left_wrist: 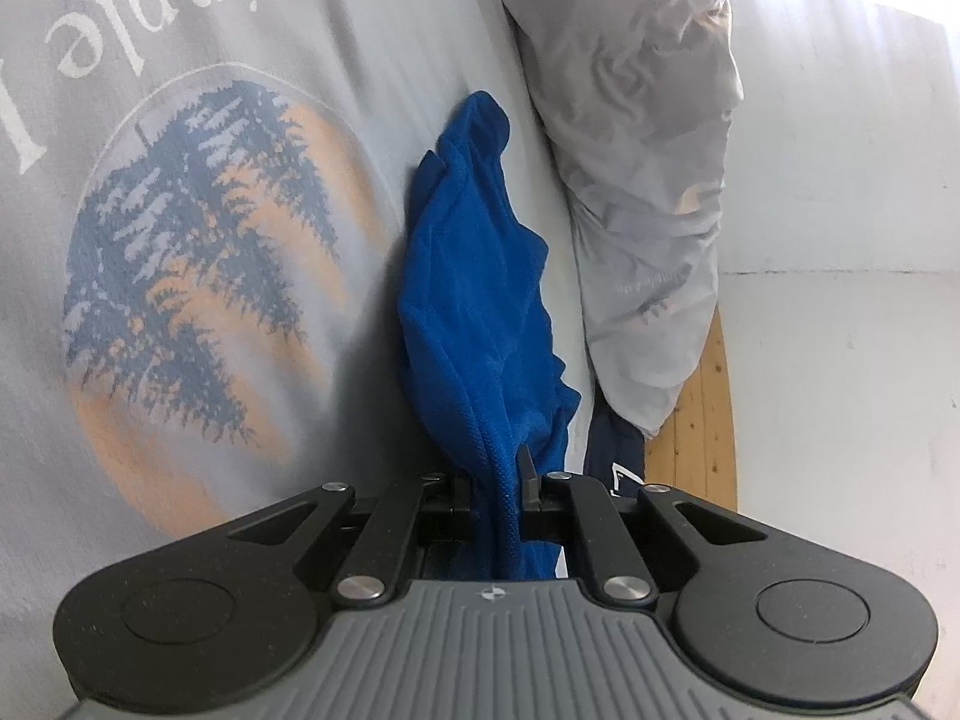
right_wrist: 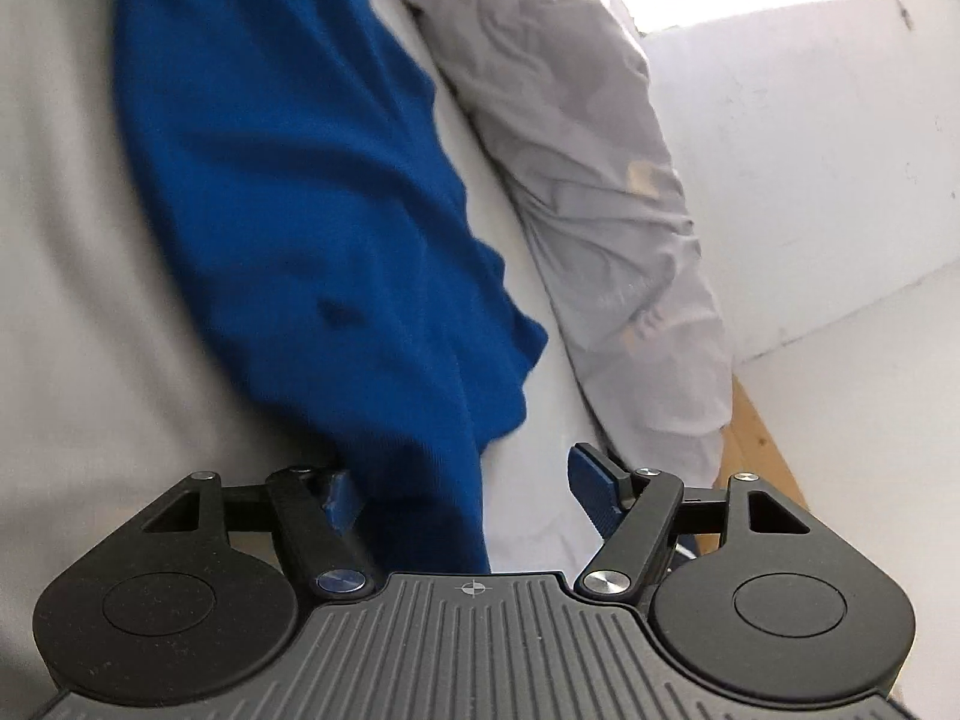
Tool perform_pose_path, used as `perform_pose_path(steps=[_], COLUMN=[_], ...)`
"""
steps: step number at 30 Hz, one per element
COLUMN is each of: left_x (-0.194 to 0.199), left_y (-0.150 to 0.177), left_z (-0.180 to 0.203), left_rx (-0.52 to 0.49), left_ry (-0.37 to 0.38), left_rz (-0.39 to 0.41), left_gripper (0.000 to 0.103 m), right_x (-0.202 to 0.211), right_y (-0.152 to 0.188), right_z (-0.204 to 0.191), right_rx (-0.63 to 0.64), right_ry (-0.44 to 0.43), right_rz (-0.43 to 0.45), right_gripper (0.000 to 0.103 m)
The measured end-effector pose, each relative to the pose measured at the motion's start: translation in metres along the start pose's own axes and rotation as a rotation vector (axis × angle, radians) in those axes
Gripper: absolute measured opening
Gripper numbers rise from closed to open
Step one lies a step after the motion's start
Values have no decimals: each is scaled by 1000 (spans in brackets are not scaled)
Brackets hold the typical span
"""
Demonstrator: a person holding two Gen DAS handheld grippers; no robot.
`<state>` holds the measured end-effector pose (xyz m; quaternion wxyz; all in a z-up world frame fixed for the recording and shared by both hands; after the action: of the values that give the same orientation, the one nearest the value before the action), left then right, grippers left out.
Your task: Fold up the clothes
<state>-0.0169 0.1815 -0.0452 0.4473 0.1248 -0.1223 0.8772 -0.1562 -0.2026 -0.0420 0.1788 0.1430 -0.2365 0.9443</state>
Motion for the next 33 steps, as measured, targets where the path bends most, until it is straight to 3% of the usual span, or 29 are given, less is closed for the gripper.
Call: perform_pose_path(steps=[3,5,7,8,11,15,22,28,33], left_x=[0,0,0,0,2,10,39,88,133], left_y=[0,-1,-1,-1,4,13,43,85,109], left_z=[-1,-1,0,1,5,17,29,49,95], left_rx=[2,6,4,13,53,26,-38,-110,-196], left_ry=[-12,-13,-15,0,74,95,42,-8,25], left_rz=[1,1,2,2,-12,-24,-34,-65,-53], left_gripper=[12,12,12,12,12,12,11,11,11], right_x=[-2,-8,-15,-16,-17,3,50,112,169], right_y=[5,9,14,15,16,13,9,0,-12], right_z=[-5,-5,-4,-4,1,18,50,78,110], right_rx=[33,45,50,53,78,80,150,167,139], right_ry=[-15,-29,-41,-53,-119,-185,-292,-296,-245], right_rz=[9,-10,-36,-44,-66,-72,-85,-69,-37], right_gripper=[62,41,33,24,13,13,13,13,13])
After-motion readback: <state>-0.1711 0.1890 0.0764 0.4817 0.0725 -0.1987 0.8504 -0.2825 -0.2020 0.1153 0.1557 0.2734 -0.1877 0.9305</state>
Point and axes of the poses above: each gripper's, at about its wrist camera, not at the fingertips, and x roughly against the way its jaws point, z to its right, y to its underside, the point moved 3 cm from there along -x, roughly the way its jaws point, and after that the axes turned 5 degrees about -x, right-handed, at the moved point
